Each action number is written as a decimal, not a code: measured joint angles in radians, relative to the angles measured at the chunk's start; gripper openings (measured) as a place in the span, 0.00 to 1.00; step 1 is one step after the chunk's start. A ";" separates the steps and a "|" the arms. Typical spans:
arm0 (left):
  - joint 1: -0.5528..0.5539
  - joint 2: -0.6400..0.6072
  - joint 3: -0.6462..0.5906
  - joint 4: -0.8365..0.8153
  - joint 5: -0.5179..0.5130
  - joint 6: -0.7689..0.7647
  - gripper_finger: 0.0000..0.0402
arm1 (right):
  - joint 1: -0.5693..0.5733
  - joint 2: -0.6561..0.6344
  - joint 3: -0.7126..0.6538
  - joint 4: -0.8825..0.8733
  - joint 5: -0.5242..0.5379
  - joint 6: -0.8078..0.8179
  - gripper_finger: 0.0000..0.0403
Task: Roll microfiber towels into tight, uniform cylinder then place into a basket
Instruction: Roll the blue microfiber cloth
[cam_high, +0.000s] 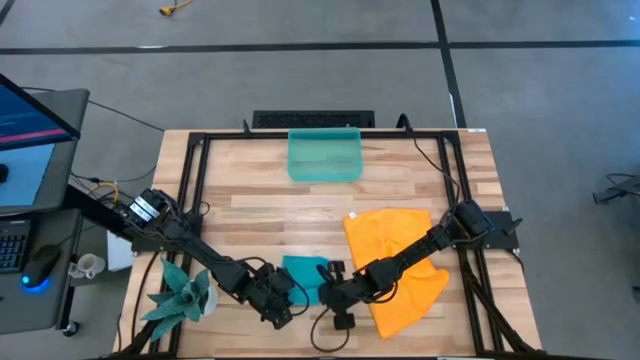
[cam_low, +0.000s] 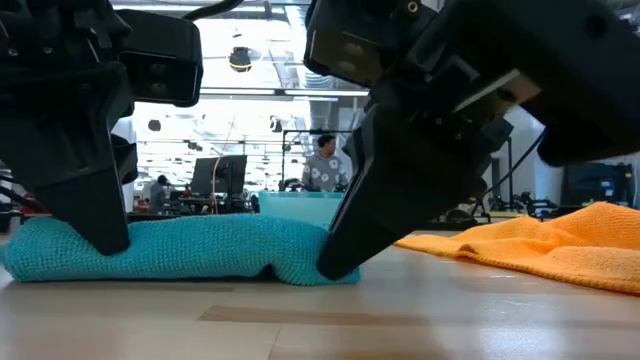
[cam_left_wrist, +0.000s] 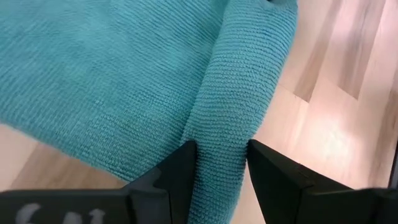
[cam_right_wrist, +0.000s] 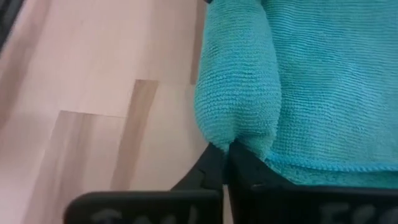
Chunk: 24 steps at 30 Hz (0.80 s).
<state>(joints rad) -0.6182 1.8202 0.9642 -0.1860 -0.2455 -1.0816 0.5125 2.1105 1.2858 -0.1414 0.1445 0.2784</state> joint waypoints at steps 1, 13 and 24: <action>-0.002 0.000 0.000 0.000 -0.008 0.007 0.35 | -0.001 0.000 0.000 0.000 -0.008 0.009 0.03; -0.051 0.000 0.071 -0.130 -0.136 0.145 0.35 | -0.005 0.002 0.000 -0.013 -0.030 0.141 0.03; -0.196 -0.001 0.254 -0.366 -0.359 0.424 0.35 | -0.004 0.002 -0.001 -0.021 -0.050 0.201 0.02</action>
<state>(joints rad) -0.8141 1.8191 1.2185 -0.5519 -0.6047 -0.6580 0.5083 2.1124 1.2850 -0.1623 0.0948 0.4789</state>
